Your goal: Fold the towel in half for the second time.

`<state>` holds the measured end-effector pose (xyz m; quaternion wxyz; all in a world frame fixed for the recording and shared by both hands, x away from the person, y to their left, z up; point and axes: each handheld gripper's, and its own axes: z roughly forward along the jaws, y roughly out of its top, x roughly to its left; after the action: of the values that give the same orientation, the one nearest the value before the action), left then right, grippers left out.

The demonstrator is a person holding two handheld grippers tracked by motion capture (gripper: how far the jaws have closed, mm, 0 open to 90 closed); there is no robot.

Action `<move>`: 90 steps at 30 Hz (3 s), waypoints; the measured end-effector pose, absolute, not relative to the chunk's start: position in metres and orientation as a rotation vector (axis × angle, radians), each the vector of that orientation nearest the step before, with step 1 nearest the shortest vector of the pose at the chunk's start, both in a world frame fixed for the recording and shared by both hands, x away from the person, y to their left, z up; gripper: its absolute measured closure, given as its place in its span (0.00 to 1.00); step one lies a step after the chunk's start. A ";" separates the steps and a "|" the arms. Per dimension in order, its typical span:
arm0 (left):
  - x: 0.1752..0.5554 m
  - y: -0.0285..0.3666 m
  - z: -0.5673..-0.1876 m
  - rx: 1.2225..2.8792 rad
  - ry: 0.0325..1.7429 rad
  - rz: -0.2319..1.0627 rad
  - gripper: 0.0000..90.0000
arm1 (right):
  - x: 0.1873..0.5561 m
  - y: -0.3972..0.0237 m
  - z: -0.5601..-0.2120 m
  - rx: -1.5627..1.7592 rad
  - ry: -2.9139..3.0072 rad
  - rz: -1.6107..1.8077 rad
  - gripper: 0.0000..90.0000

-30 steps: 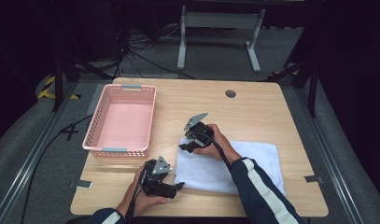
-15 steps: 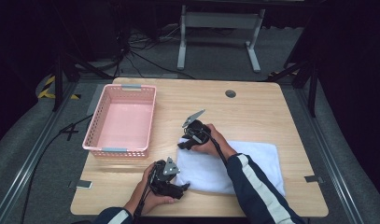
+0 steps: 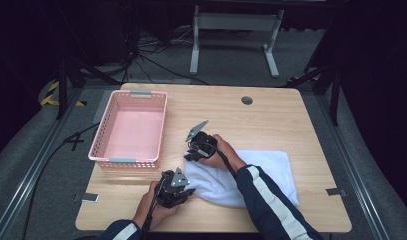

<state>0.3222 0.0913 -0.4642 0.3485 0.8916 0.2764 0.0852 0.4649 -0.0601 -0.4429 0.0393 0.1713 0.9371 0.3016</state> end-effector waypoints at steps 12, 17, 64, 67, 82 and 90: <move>0.311 0.100 -0.424 2.230 0.649 0.328 0.88 | 0.450 -0.061 -0.391 0.407 2.762 1.157 0.87; 0.318 0.069 -0.407 2.261 0.534 0.375 0.87 | 0.447 -0.100 -0.366 0.438 2.704 1.239 0.87; 0.320 -0.041 -0.455 2.350 0.343 0.142 0.18 | 0.368 -0.382 -0.388 1.099 2.291 1.122 0.35; 0.324 -0.045 -0.461 2.347 0.393 0.144 0.18 | 0.379 -0.367 -0.398 1.116 2.308 1.096 0.29; 0.329 -0.059 -0.472 2.378 0.293 0.130 0.10 | 0.407 -0.352 -0.456 1.292 2.412 0.960 0.03; 0.335 -0.063 -0.470 2.349 0.336 0.144 0.22 | 0.405 -0.348 -0.451 1.212 2.490 0.982 0.32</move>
<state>0.3349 -0.0633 -0.4704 0.3729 0.9168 0.1313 0.0562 0.4049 -0.3482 -0.4514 0.1015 0.4103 0.8430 0.3326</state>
